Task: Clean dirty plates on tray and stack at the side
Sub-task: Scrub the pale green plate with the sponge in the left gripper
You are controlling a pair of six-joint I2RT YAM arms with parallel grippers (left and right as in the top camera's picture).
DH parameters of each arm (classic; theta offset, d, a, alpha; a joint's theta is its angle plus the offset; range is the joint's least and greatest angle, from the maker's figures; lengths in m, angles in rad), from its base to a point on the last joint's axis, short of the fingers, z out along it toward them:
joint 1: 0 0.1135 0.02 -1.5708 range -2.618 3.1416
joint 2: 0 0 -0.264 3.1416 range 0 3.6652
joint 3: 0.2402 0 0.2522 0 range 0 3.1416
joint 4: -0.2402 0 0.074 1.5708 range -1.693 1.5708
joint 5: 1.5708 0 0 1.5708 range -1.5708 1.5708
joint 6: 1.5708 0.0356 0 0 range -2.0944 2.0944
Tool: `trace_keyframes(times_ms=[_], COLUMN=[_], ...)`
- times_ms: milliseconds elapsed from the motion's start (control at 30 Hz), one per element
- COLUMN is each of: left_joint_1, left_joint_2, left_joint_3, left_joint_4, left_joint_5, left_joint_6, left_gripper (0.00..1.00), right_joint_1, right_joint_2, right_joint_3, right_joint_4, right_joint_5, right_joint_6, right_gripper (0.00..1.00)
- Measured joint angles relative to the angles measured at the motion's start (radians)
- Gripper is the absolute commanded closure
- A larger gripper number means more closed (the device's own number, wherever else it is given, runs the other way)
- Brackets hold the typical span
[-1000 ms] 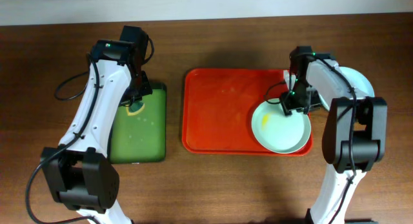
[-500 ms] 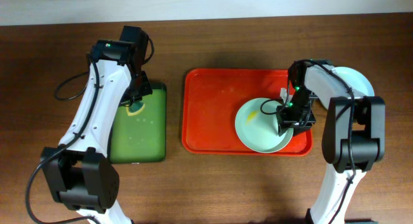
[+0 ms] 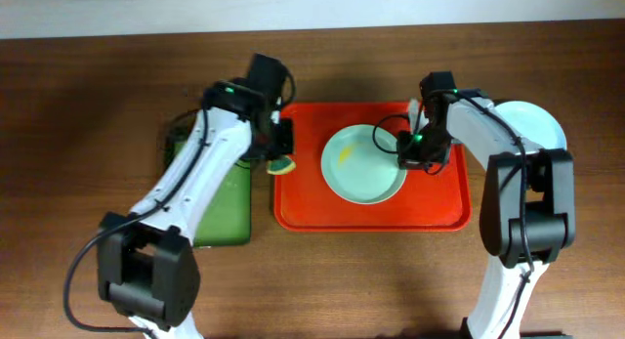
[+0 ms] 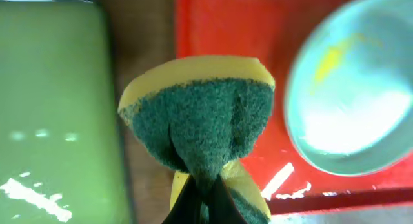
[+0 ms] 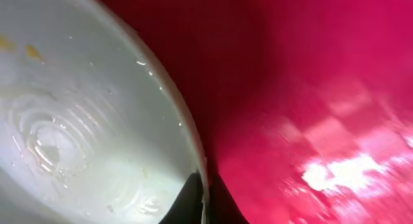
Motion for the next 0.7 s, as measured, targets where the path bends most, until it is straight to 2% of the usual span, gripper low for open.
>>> trace_keyframes(times_ms=[67,167,300,467,533,600,700], left_joint_1=[-0.052,-0.133,-0.209,-0.220,-0.224,-0.224,-0.251], left_joint_2=[0.010,0.043,0.141,0.187,0.267,0.290,0.290], left_joint_3=[-0.016,-0.017,-0.018,-0.019,-0.019,-0.018,-0.009], left_joint_4=[0.082,0.150,0.192,0.262,0.288,0.290,0.256], left_joint_5=[0.006,0.035,0.045,0.080,0.093,0.063,-0.165], left_joint_6=[0.000,0.000,0.000,-0.008,-0.008,-0.011,-0.012], left_gripper=[1.00,1.00,1.00,1.00,1.00,1.00,1.00], right_joint_1=[0.031,0.059,0.060,0.060,0.060,0.060,0.062], right_joint_2=[0.002,0.006,0.008,0.008,0.009,0.009,0.010], right_joint_3=[0.000,0.000,-0.001,-0.002,-0.002,-0.002,-0.002], right_joint_4=[0.003,0.016,0.029,0.063,0.063,0.060,0.055], right_joint_5=[-0.040,-0.067,-0.086,-0.093,-0.093,-0.093,-0.097], right_joint_6=[-0.122,-0.220,-0.250,-0.222,-0.220,-0.219,-0.218], right_gripper=[0.96,0.96,0.96,0.96,0.96,0.96,0.96])
